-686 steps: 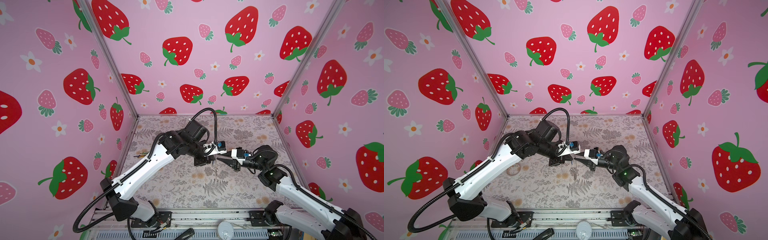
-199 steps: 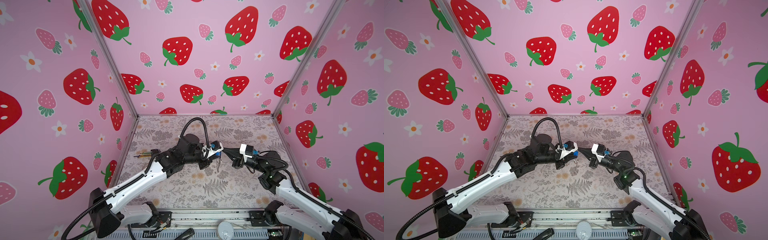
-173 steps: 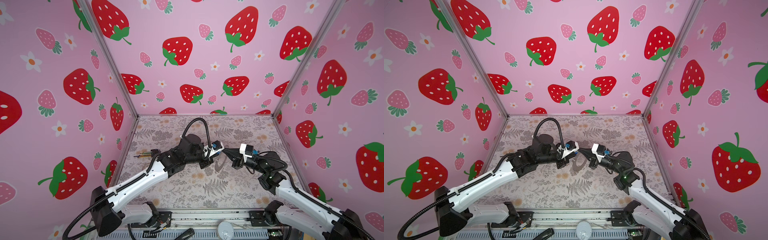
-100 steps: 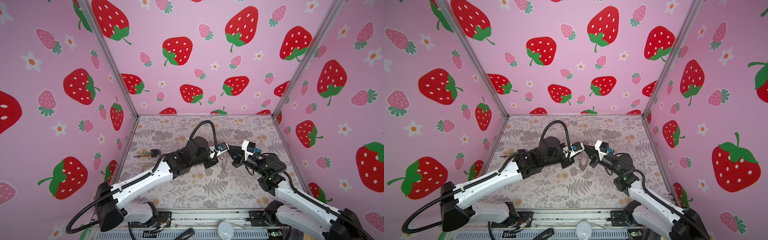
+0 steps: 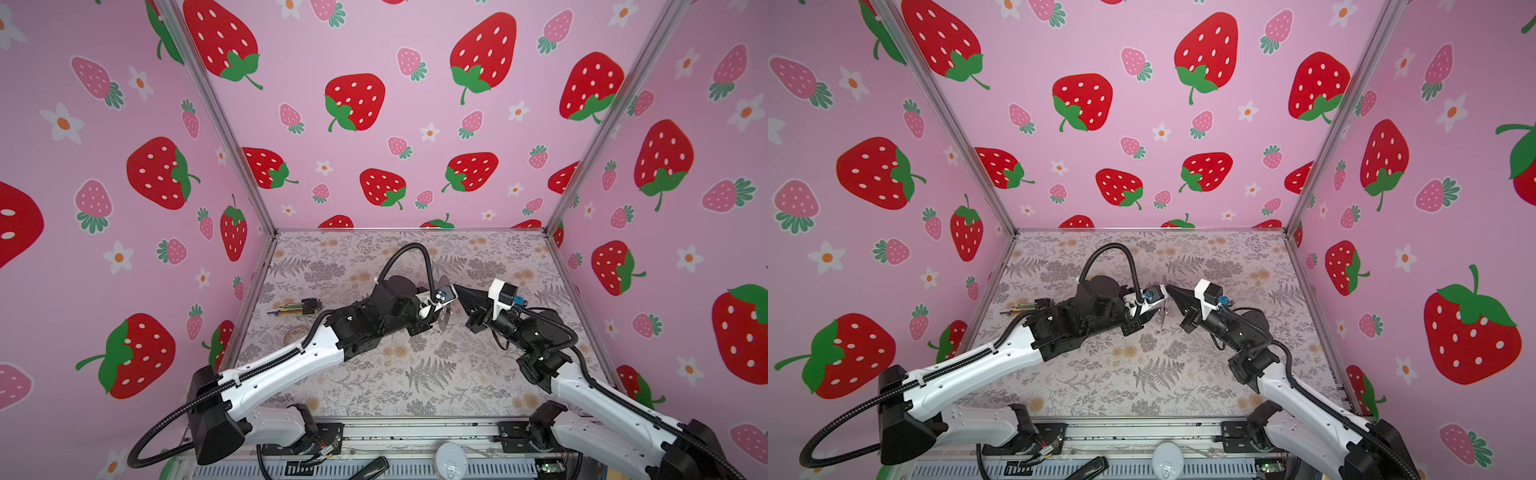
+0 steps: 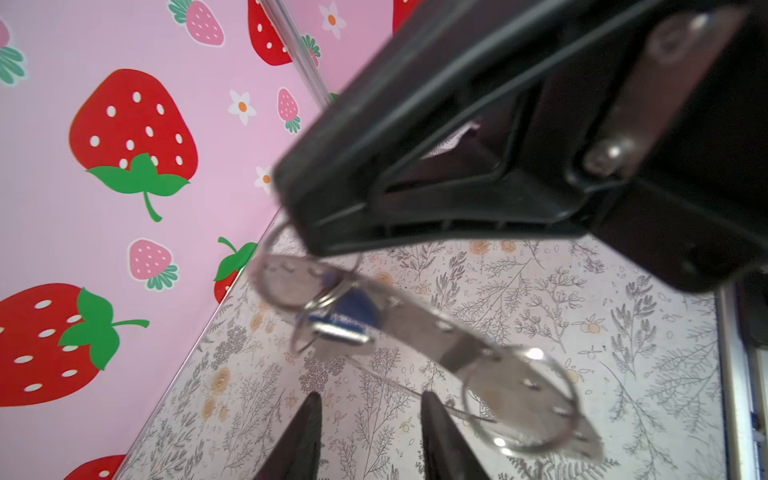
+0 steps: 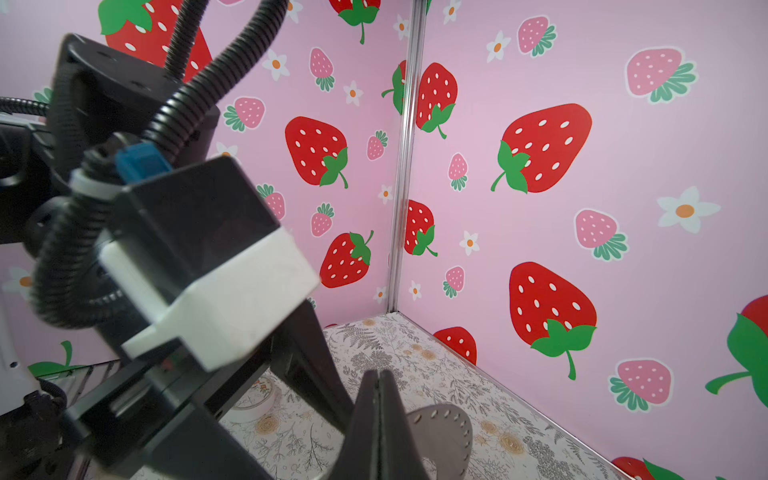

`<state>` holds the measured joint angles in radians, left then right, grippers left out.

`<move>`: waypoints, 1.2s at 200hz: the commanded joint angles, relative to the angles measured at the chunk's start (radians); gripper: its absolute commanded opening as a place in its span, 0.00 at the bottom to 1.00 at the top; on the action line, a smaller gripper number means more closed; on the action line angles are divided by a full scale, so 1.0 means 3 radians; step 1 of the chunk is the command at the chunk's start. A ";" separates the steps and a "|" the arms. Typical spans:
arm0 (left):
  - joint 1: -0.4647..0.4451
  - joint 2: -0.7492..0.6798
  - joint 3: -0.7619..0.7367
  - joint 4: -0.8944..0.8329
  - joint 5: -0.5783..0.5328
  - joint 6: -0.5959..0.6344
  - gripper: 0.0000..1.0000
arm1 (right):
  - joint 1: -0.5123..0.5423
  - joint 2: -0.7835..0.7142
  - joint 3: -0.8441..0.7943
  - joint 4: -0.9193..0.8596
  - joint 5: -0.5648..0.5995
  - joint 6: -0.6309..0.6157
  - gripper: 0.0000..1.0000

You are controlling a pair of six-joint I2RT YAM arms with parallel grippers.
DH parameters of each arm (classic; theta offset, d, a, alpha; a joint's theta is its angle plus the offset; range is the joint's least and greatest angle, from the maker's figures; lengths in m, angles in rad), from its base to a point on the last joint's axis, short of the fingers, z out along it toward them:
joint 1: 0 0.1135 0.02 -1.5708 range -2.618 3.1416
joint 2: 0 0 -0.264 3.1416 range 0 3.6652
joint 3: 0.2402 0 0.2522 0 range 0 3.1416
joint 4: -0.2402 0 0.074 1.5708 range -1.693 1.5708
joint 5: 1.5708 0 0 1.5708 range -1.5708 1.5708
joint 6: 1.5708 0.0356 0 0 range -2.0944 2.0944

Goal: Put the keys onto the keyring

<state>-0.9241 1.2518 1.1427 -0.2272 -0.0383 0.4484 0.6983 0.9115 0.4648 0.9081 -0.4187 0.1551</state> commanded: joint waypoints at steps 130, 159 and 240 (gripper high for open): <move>0.0539 -0.0113 0.0374 -0.0233 0.2209 -0.0037 0.35 | -0.0001 0.0083 0.0055 0.0404 -0.0813 0.0023 0.00; 0.0539 -0.0078 0.0379 -0.0253 0.2207 -0.0031 0.32 | -0.0001 0.0109 0.0072 0.0424 -0.0882 0.0020 0.00; 0.0539 -0.0005 0.0480 -0.0352 0.2275 0.0062 0.00 | -0.0001 0.0127 0.0054 0.0451 -0.0924 -0.0033 0.00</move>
<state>-0.7654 1.2392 1.2297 -0.3119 0.6140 0.4404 0.6983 0.9493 0.4648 0.9913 -0.6910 0.1516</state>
